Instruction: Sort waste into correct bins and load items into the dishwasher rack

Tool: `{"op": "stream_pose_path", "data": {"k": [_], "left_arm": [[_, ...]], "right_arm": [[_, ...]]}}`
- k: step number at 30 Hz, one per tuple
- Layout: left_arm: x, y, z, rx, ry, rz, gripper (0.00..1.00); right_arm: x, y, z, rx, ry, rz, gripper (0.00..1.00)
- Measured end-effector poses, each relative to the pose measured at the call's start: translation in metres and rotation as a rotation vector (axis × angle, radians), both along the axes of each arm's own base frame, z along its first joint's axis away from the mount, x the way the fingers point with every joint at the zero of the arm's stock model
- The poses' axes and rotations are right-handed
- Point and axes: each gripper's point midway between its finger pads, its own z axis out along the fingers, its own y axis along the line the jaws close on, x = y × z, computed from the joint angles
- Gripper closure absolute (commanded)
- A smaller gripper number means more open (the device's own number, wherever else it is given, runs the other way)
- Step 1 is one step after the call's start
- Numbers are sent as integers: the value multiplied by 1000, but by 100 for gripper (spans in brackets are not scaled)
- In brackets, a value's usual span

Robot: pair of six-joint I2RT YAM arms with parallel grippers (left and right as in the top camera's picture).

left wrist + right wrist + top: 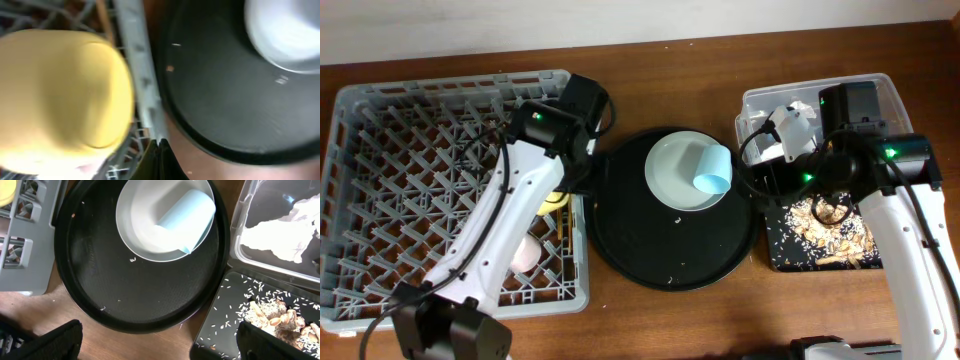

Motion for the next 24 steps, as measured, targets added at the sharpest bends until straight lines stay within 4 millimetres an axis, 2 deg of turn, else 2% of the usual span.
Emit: {"op": "stream_pose_path", "data": {"k": [2, 4, 8, 9, 10, 11, 12, 14, 15, 18, 20, 21, 22, 23, 24], "left_arm": [[5, 30, -12, 102, -10, 83, 100], [15, 64, -25, 130, -14, 180, 100], [33, 141, -27, 139, -38, 398, 100], [33, 146, -27, 138, -39, 410, 99], [35, 144, -21, 121, -62, 411, 99], [34, 139, -11, 101, -89, 401, 86], [34, 129, 1, 76, -128, 380, 69], [33, 103, 2, -10, -117, 321, 13], [34, 89, 2, -72, -110, 289, 4], [40, 66, 6, -200, -115, 241, 1], [41, 64, 7, -229, -110, 235, 1], [44, 72, 8, -235, -119, 256, 1], [49, 79, 10, -248, -133, 275, 1], [56, 78, 14, -304, -157, 246, 1], [60, 69, 21, -383, -173, 174, 1]], "right_arm": [[0, 0, 0, 0, 1, 1, 1], [0, 0, 0, 0, 1, 0, 1], [0, 0, 0, 0, 0, 1, 1], [0, 0, 0, 0, 0, 0, 1], [0, 0, 0, 0, 0, 0, 1], [0, 0, 0, 0, 0, 0, 1], [0, 0, 0, 0, 0, 1, 1], [0, 0, 0, 0, -1, 0, 1], [1, 0, 0, 0, -4, 0, 1], [10, 0, 4, 2, -45, 0, 1], [23, 19, 18, 122, -107, 17, 1], [24, 34, 17, 170, -86, 30, 1], [24, 49, 9, 181, -52, 61, 1], [32, 63, -2, 166, -37, 89, 1], [40, 83, -26, 129, 12, 102, 2]]}}
